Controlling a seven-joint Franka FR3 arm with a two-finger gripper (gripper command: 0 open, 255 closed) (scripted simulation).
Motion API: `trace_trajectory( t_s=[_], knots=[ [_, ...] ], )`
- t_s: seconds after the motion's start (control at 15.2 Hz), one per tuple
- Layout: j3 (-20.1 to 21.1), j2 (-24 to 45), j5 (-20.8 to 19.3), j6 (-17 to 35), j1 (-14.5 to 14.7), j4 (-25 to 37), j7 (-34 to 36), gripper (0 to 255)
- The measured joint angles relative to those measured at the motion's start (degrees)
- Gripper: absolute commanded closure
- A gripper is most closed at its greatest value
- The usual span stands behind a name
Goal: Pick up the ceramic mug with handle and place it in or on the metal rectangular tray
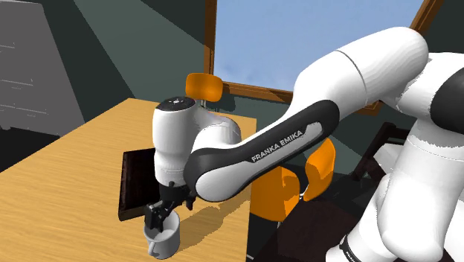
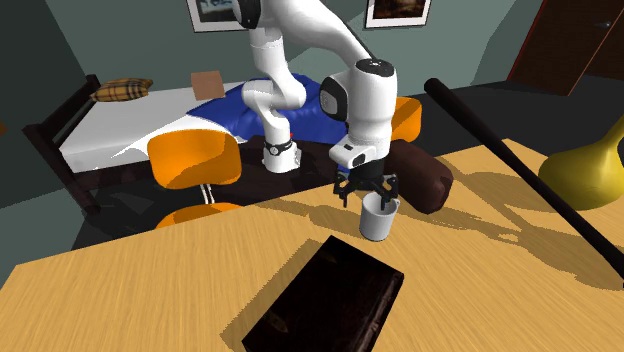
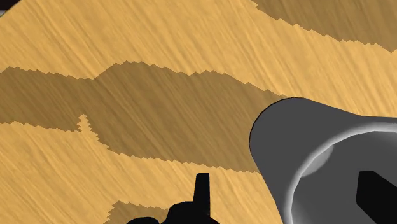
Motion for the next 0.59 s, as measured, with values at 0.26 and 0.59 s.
trace_trajectory(
  t_s=[0.26,0.59],
  knots=[
    [-0.2,1.0,-0.8,1.7,0.3,-0.8,0.6,0],
    [-0.2,1.1,-0.8,1.8,0.3,-0.9,0.6,255]
  ],
)
